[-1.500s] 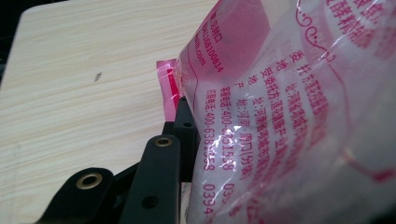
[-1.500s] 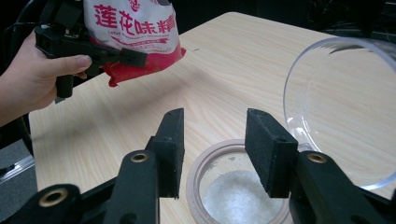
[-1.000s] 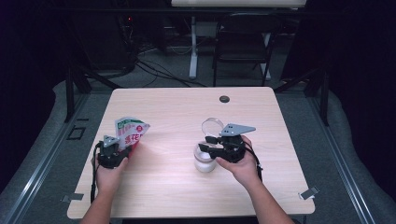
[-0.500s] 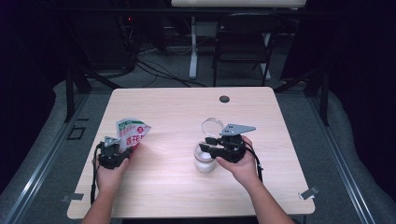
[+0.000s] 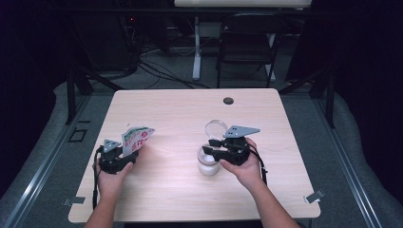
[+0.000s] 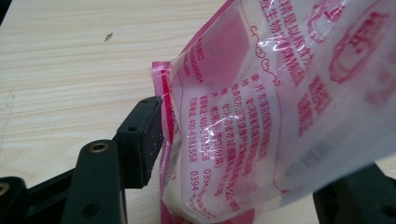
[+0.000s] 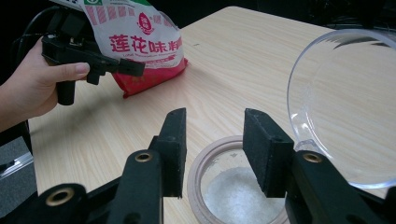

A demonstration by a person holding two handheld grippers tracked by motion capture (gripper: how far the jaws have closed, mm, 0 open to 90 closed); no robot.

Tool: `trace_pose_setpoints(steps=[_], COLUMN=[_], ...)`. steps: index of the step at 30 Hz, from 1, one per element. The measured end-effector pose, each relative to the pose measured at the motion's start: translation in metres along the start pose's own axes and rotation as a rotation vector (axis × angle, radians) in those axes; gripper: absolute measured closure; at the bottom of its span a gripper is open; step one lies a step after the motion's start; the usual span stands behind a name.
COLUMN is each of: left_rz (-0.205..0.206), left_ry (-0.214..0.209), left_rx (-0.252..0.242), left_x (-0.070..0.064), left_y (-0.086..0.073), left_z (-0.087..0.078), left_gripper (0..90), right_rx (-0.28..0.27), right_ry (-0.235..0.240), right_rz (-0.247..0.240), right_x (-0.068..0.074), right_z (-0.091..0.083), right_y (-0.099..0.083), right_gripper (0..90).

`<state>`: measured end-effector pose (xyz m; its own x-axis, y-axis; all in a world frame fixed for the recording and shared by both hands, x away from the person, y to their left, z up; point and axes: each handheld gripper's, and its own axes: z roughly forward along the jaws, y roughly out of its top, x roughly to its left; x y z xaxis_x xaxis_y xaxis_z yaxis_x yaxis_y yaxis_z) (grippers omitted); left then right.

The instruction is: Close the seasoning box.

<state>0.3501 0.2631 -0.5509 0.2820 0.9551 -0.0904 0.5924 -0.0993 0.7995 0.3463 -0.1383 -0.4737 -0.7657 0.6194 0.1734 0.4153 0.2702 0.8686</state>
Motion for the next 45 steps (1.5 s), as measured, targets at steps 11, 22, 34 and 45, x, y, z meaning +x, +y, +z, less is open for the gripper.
trace_pose_setpoints(steps=[11, 22, 34, 45], left_rz=[0.008, 0.017, 0.072, 0.146], left_ry=[-0.041, -0.087, -0.098, -0.149], left_rx=[-0.041, -0.070, -0.078, -0.034], left_x=[-0.008, -0.015, -0.029, -0.053], left_y=[0.004, 0.008, 0.010, 0.008], left_z=[-0.013, -0.020, -0.021, -0.019], left_gripper=[41.0, 47.6, 46.8, 39.0], right_rx=[-0.001, -0.004, -0.004, -0.003], right_ry=[-0.008, -0.014, -0.013, -0.029], right_rz=[0.000, 0.003, -0.011, -0.022], right_x=[0.000, -0.001, -0.001, 0.001], right_z=[-0.001, -0.002, -0.004, -0.007], right_y=[0.002, 0.002, 0.003, 0.005], right_gripper=[57.8, 58.2, 59.0, 59.7])
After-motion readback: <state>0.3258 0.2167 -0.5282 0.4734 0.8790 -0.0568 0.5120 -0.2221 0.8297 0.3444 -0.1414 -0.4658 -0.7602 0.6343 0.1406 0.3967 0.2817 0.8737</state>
